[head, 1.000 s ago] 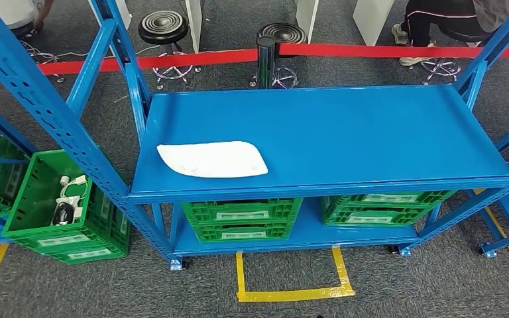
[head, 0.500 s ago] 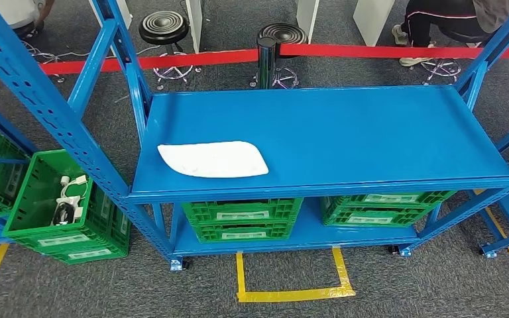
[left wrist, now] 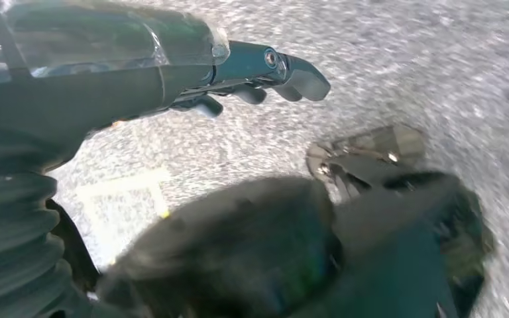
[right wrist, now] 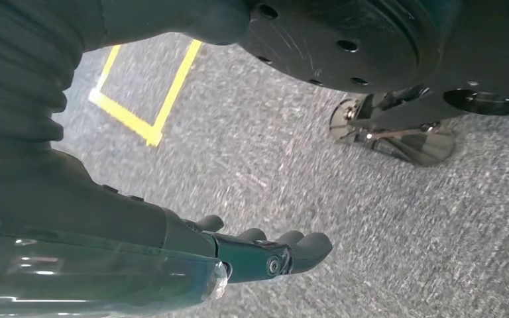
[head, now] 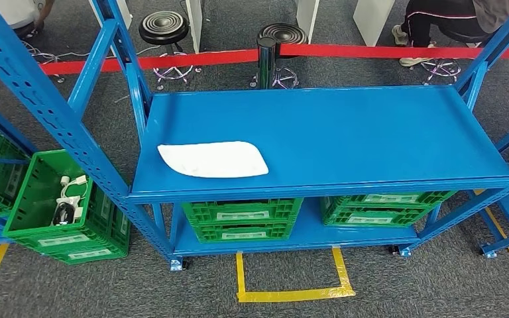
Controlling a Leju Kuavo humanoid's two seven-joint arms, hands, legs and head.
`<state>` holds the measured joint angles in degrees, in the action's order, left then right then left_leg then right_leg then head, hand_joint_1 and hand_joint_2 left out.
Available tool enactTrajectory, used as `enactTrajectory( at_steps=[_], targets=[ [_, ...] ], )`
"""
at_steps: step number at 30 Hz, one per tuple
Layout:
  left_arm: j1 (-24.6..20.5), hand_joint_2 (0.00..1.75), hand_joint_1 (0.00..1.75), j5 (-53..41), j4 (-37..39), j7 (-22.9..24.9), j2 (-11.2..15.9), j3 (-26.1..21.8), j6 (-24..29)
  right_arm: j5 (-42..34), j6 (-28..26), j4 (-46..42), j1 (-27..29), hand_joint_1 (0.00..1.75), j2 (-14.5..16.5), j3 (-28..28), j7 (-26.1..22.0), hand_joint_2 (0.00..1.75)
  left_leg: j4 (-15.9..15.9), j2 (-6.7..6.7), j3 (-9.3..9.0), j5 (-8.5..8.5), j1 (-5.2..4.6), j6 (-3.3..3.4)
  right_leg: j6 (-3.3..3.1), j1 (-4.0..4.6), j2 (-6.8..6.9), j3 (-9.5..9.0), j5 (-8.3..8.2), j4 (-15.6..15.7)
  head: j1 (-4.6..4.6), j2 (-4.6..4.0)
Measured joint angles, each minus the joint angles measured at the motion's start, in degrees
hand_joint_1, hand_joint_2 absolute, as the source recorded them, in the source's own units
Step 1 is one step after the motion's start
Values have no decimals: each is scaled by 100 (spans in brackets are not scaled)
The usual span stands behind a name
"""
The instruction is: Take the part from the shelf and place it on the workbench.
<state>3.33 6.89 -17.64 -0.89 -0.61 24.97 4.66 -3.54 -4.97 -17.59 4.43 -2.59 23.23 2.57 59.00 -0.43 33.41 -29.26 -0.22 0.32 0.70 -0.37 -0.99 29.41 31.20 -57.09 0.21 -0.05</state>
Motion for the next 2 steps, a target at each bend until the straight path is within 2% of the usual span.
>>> enactTrajectory(
  at_steps=[2],
  targets=[
    [68,175,0,-92,-31,13,10,-218,-61,48,70,-37,51,0,15,-193,-29,175,0,0,-1,-1,0,-1,0,0,-1,1,1,0,-2,1]
  ],
)
